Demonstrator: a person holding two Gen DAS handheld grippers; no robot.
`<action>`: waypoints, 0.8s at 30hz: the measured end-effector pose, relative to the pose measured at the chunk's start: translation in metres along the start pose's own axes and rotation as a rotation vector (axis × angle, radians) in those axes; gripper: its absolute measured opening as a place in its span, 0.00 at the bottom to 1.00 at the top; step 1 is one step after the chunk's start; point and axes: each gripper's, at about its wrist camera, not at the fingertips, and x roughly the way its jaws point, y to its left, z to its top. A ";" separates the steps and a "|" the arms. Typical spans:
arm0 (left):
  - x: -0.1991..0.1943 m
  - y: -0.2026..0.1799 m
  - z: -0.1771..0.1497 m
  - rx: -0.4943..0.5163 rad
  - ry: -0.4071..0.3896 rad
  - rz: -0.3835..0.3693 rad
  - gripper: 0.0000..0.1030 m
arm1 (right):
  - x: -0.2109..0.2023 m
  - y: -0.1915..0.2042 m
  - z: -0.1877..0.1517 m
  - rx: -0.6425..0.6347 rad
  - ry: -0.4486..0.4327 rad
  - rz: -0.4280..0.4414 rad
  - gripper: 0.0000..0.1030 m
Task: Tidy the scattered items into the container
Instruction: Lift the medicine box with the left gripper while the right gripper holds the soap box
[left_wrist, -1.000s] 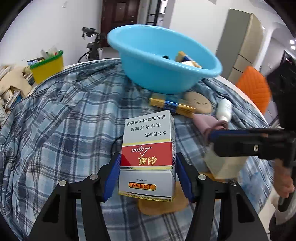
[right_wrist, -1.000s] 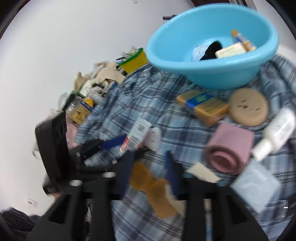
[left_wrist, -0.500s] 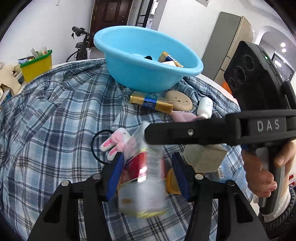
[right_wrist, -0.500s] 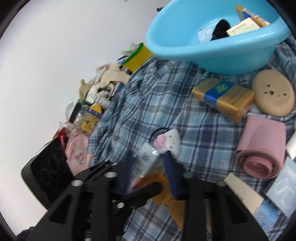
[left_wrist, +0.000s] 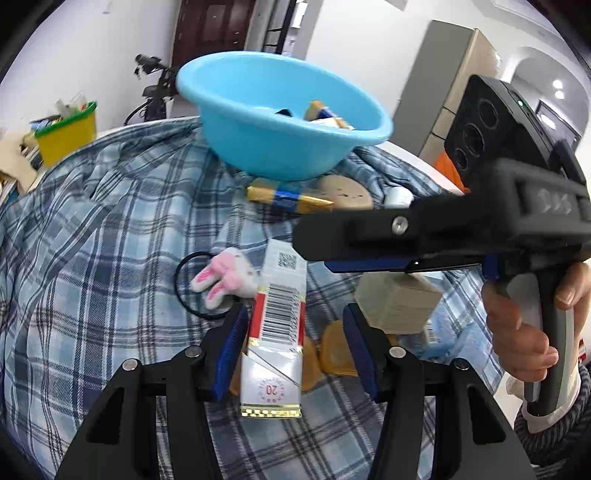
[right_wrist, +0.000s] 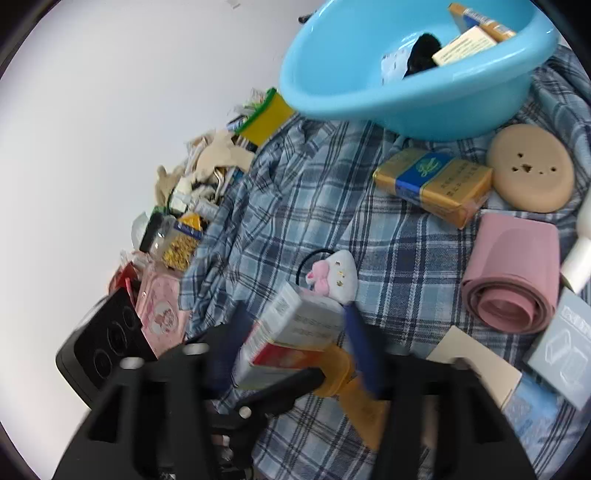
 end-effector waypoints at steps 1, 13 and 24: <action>-0.001 -0.004 0.000 0.008 -0.003 -0.008 0.55 | -0.001 0.001 -0.001 0.003 0.010 -0.002 0.63; 0.002 -0.029 -0.007 0.047 0.016 -0.030 0.55 | -0.002 0.004 -0.013 -0.019 0.038 -0.103 0.63; 0.006 -0.004 -0.011 -0.033 0.011 0.059 0.26 | -0.029 -0.001 -0.015 -0.005 -0.035 -0.120 0.63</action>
